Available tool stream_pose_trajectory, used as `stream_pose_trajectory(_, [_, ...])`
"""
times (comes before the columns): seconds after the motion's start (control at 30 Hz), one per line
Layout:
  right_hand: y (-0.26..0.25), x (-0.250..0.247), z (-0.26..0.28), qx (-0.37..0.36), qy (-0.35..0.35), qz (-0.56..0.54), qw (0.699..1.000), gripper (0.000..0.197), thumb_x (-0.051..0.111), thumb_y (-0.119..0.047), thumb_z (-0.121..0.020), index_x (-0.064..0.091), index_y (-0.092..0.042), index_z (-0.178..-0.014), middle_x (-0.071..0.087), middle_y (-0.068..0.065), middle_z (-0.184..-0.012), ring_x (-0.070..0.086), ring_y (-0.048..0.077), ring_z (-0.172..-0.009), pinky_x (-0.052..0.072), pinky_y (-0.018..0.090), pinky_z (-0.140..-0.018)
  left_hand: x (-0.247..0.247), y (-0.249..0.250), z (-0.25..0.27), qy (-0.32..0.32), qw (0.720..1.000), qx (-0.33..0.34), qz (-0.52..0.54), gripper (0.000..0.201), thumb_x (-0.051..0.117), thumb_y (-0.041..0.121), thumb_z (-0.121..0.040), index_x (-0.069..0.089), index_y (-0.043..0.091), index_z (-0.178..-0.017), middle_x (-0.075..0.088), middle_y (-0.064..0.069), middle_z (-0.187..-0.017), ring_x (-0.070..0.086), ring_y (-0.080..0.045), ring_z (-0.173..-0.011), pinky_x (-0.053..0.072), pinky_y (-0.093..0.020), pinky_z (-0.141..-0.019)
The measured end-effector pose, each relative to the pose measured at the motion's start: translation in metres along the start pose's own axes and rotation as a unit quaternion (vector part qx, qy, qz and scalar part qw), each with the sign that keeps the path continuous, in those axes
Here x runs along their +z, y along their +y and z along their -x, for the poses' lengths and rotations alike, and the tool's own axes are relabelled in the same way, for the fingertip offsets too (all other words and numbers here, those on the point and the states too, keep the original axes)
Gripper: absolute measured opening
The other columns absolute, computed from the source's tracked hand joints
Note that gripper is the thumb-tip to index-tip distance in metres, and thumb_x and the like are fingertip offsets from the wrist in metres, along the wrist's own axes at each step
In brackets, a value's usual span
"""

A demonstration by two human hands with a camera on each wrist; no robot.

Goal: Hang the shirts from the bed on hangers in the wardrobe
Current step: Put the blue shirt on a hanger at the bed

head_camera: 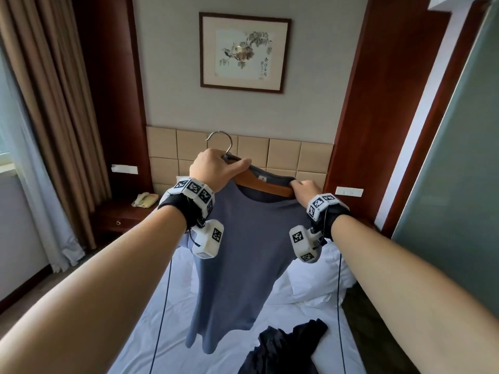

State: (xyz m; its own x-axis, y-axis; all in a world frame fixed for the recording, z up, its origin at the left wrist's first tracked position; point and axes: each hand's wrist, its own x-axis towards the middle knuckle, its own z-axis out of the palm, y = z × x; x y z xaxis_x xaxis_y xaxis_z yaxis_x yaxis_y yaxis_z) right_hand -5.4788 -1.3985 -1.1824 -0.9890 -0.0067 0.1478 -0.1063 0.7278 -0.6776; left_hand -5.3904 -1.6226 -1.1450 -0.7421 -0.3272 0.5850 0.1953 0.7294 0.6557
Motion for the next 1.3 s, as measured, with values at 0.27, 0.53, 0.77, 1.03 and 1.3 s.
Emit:
stream_pose_trajectory(0.27, [-0.015, 0.001, 0.019, -0.088, -0.039, 0.054, 0.994, 0.053, 0.026, -0.061, -0.093, 0.067, -0.027, -0.095, 0.068, 0.008, -0.110, 0.059, 0.032, -0.103, 0.037, 0.047, -0.105, 0.012, -0.001, -0.002, -0.008, 1.000, 0.009, 0.016, 0.065, 0.068, 0.069, -0.064, 0.061, 0.004, -0.067, 0.054, 0.001, -0.054, 0.052, -0.018, -0.054, 0.041, -0.026, -0.052])
stream_pose_trajectory(0.53, [-0.011, 0.004, 0.036, -0.208, -0.070, 0.101, 0.970, 0.050, 0.053, -0.082, -0.070, 0.060, -0.056, -0.111, 0.069, -0.021, -0.105, 0.062, 0.017, -0.108, 0.045, 0.046, -0.099, 0.024, -0.012, -0.002, -0.030, 0.998, 0.004, 0.058, 0.071, 0.064, 0.077, -0.058, 0.053, 0.008, -0.056, 0.050, 0.002, -0.050, 0.046, -0.016, -0.048, 0.034, -0.025, -0.047])
stream_pose_trajectory(0.77, [-0.014, 0.019, 0.046, -0.219, -0.028, 0.102, 0.970, 0.022, 0.062, -0.030, -0.081, 0.063, -0.038, -0.101, 0.069, -0.006, -0.085, 0.065, 0.022, -0.082, 0.055, 0.041, -0.075, 0.040, -0.012, 0.005, -0.086, 0.994, 0.028, 0.055, 0.063, 0.066, 0.077, -0.071, 0.060, 0.015, -0.060, 0.059, 0.000, -0.055, 0.053, -0.016, -0.052, 0.040, -0.026, -0.049])
stream_pose_trajectory(1.03, [0.001, 0.034, 0.053, -0.187, 0.085, 0.055, 0.977, 0.011, 0.062, -0.032, -0.087, 0.060, -0.027, -0.097, 0.069, -0.004, -0.082, 0.064, 0.031, -0.089, 0.043, 0.036, -0.079, 0.039, -0.026, 0.018, -0.102, 0.989, -0.054, 0.094, 0.069, 0.036, 0.070, -0.094, 0.037, 0.012, -0.056, 0.042, 0.000, -0.057, 0.045, -0.023, -0.064, 0.034, -0.035, -0.066])
stream_pose_trajectory(1.3, [0.011, 0.045, 0.059, -0.143, 0.207, -0.007, 0.968, 0.021, 0.069, -0.048, -0.085, 0.063, -0.028, -0.090, 0.056, -0.013, -0.067, 0.064, 0.027, -0.088, 0.044, 0.043, -0.090, 0.037, -0.055, 0.030, -0.100, 0.990, -0.085, 0.054, 0.055, 0.038, 0.045, -0.103, 0.045, 0.013, -0.059, 0.046, -0.002, -0.058, 0.047, -0.025, -0.067, 0.031, -0.032, -0.063])
